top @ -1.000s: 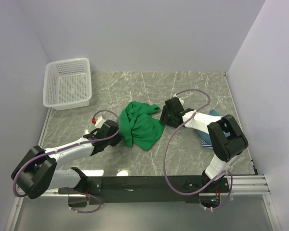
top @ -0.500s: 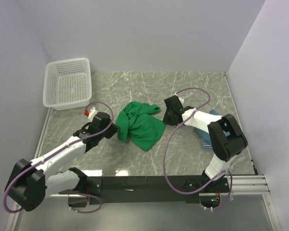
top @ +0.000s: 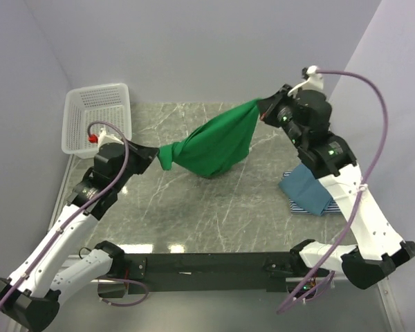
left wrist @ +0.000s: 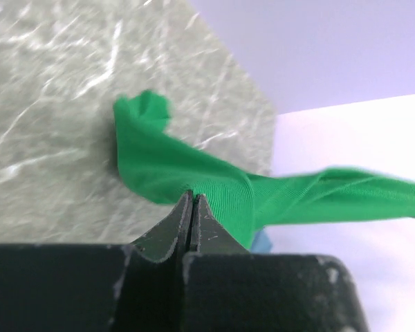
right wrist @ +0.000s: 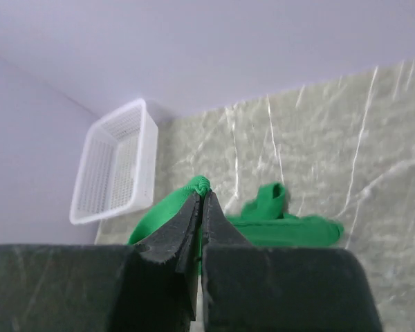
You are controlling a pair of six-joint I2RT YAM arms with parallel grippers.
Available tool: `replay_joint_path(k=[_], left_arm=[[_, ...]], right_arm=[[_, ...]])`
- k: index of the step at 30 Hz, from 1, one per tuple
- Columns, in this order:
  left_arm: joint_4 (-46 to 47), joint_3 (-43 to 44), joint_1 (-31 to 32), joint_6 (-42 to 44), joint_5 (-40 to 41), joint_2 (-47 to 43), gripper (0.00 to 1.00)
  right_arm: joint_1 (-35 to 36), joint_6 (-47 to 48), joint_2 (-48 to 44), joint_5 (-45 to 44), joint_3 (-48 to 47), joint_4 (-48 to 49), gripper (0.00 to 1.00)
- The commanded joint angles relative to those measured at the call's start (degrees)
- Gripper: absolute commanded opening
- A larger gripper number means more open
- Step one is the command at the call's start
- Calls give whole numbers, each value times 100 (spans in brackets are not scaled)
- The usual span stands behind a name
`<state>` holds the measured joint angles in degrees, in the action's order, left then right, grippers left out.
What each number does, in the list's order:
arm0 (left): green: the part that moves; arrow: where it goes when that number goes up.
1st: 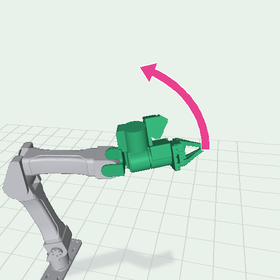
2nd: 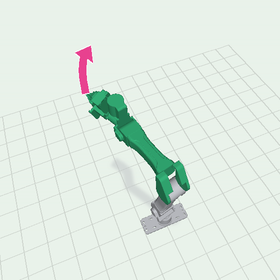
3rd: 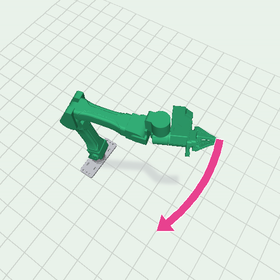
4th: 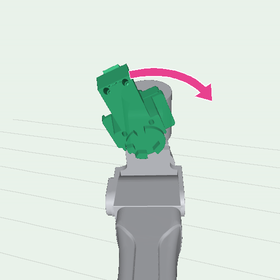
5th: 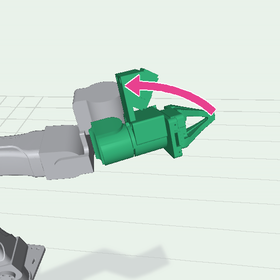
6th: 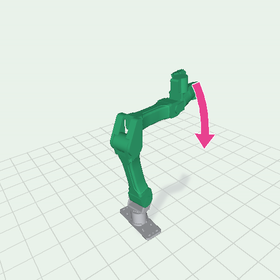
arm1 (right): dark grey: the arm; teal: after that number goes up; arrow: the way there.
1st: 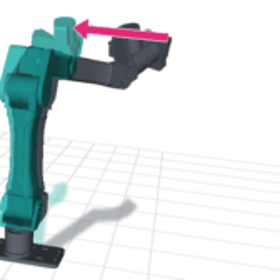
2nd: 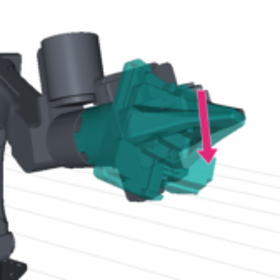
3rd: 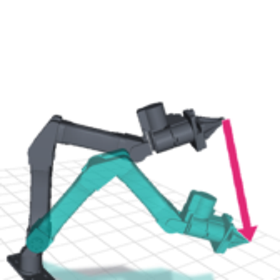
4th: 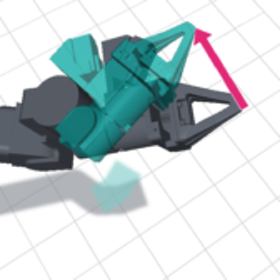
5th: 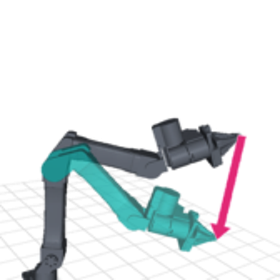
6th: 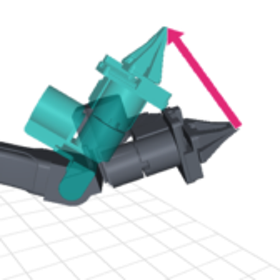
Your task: Fold and stack the tank tops
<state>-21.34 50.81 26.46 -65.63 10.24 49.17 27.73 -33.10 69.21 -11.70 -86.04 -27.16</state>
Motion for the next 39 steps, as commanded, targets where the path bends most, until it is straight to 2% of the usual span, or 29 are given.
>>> replay_joint_path(k=[1, 5, 6, 7, 9, 10, 11, 12, 13, 14, 16, 17, 20, 22, 25, 27, 28, 30, 31, 32, 33, 34, 35, 36, 37, 38, 39], left_arm=[[112, 456, -140, 24, -4, -22, 1], [946, 728, -859, -300, -794, 540, 1], [1165, 859, -1001, -380, -1170, 898, 1], [1777, 948, -1107, -485, -1330, 1102, 0], [2089, 1446, -1335, -635, -1559, 1872, 0], [2447, 1650, -1406, -705, -2039, 2156, 0], [2973, 2174, -1502, -767, -2191, 2446, 0], [3022, 2518, -1521, -785, -2254, 2988, 0], [3074, 2870, -1538, -794, -2446, 3254, 1], [3240, 3648, -1573, -733, -2596, 3518, 1], [3014, 4548, -1591, -654, -2729, 4239, 0], [2996, 5300, -1617, -584, -2929, 4424, 1], [2593, 6464, -1661, -416, -3054, 4944, 1], [2512, 6521, -1714, -329, -3019, 4866, 0], [2714, 5733, -1915, -302, -2879, 4226, 1], [2819, 4766, -1969, -293, -2756, 3630, 1], [2837, 4432, -1969, -258, -2721, 3444, 1], [2898, 3238, -1969, -284, -2624, 2839, 0], [3021, 2764, -1969, -432, -2615, 2635, 1], [3118, 1741, -1969, -521, -2606, 2424, 1], [3206, 1183, -1952, -582, -2580, 1978, 7], [3294, 612, -1899, -713, -2510, 1756, 13], [3503, -569, -1812, -810, -2492, 1545, 23], [3706, -1172, -1759, -881, -2535, 1152, 42], [3925, -1726, -1671, -899, -2605, 974, 48], [3866, -2593, -1644, -925, -2554, 633, 57], [3927, -2967, -1626, -926, -2545, 473, 58]], right_arm=[[-39, 444, 197, -218, -692, -264, 0], [-407, 735, 891, 465, -1379, -19, 0], [-530, 779, 1075, 946, -1493, 87, 0], [-775, 814, 1460, 1159, -1790, 262, 0], [-996, 823, 1849, 1678, -2117, 482, 0], [-1189, 814, 2242, 1993, -2545, 640, 0], [-1278, 805, 2481, 2162, -2871, 615, 0], [-1348, 814, 2718, 2303, -3266, 554, 0], [-1401, 823, 3164, 2435, -4062, 397, 0], [-1462, 858, 3378, 2480, -4479, 326, 0], [-1507, 893, 3869, 2515, -5557, 150, 0], [-1585, 832, 3950, 2541, -5799, 167, 0], [-1796, 569, 3724, 2769, -5610, 684, 0], [-1858, 550, 3286, 2840, -5005, 1035, 0], [-1858, 664, 2793, 2805, -4320, 967, 0], [-1858, 647, 2450, 2823, -3678, 993, 0], [-1858, 612, 2004, 2814, -2769, 1167, 0], [-1858, 454, 1484, 2840, -1711, 1335, 0], [-1850, 410, 959, 2901, -609, 1466, 0], [-1824, 262, 676, 2989, 20, 1598, 0], [-1797, 165, 403, 3025, 644, 1704, 0], [-1710, 103, -96, 2999, 1851, 1835, 0], [-1648, 102, -344, 2929, 2463, 1915, 1], [-1604, 41, -573, 2806, 3052, 1977, 7], [-1586, -11, -923, 2788, 4093, 2082, 15], [-1560, -38, -1083, 2840, 4565, 2179, 35], [-1551, -108, -1224, 2797, 4979, 2249, 45]])
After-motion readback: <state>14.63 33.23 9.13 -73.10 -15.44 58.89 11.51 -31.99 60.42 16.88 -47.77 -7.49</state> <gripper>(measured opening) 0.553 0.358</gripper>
